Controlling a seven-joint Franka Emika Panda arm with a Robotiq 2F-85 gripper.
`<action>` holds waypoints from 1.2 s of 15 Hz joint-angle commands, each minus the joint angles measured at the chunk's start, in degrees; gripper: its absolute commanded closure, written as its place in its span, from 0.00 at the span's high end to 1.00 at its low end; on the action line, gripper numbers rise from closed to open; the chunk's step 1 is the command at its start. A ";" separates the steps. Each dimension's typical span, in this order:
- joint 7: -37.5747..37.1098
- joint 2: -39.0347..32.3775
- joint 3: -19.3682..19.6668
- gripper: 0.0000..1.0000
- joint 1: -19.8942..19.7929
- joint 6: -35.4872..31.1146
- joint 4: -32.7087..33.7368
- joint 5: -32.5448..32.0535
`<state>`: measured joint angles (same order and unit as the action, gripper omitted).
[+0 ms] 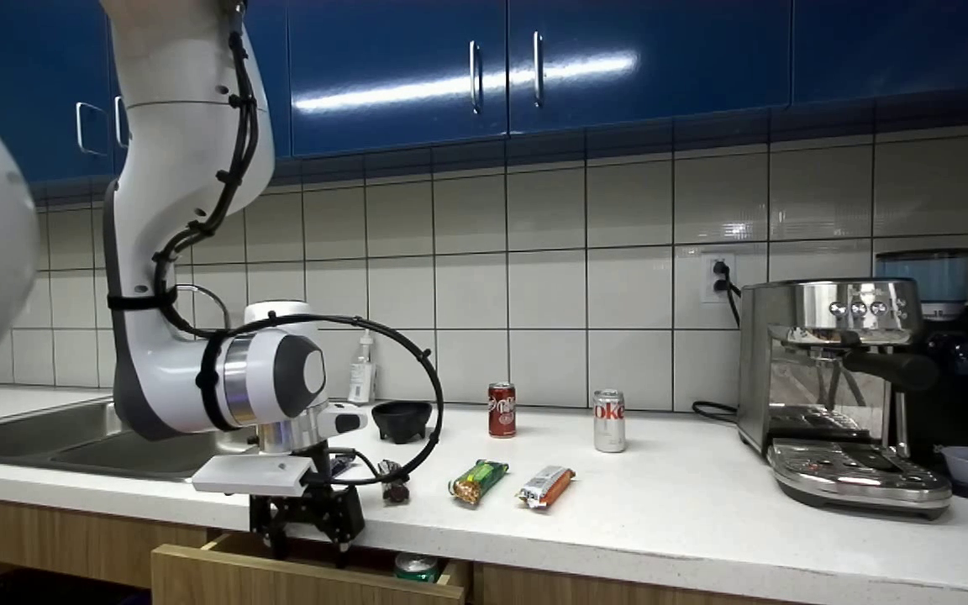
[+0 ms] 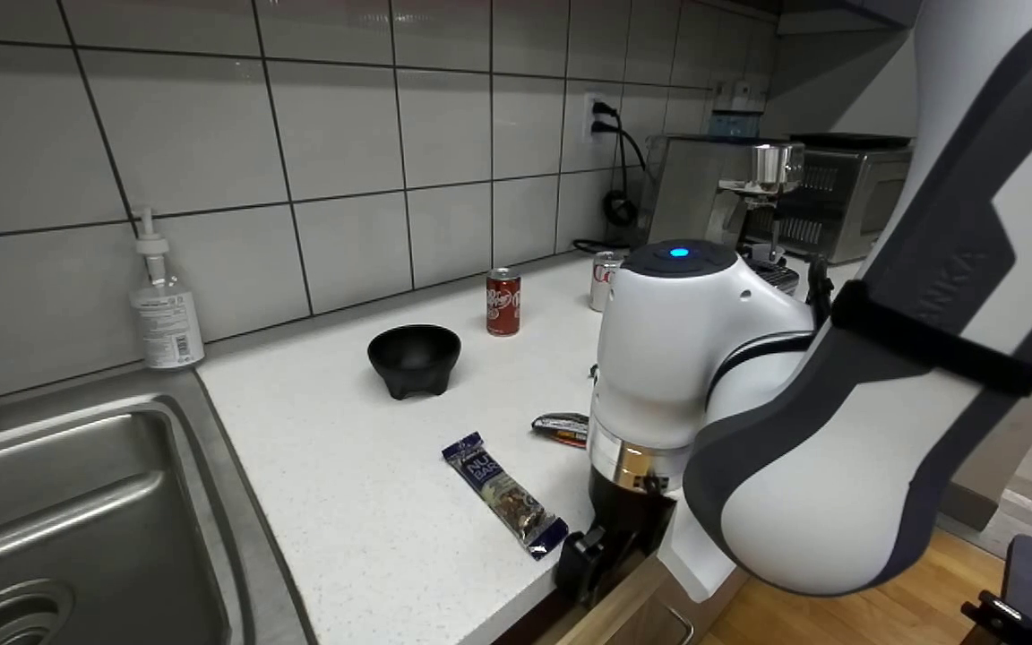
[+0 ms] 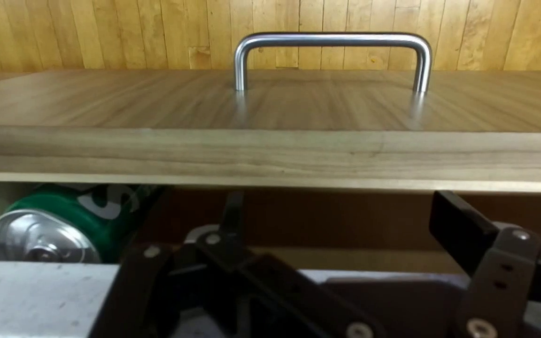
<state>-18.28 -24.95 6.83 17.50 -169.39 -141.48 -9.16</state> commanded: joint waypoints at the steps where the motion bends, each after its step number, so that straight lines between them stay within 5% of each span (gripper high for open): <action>1: 3.13 -1.28 -3.50 1.00 -3.02 2.00 1.70 3.68; 5: 12.24 0.10 -13.13 1.00 -12.75 6.69 1.86 11.11; 8: 16.44 0.83 -15.22 1.00 -15.98 12.24 2.63 13.93; 18: 18.88 4.00 -14.60 1.00 -15.98 25.69 2.40 15.96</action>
<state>-1.01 -24.10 -7.09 2.11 -149.70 -137.28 5.30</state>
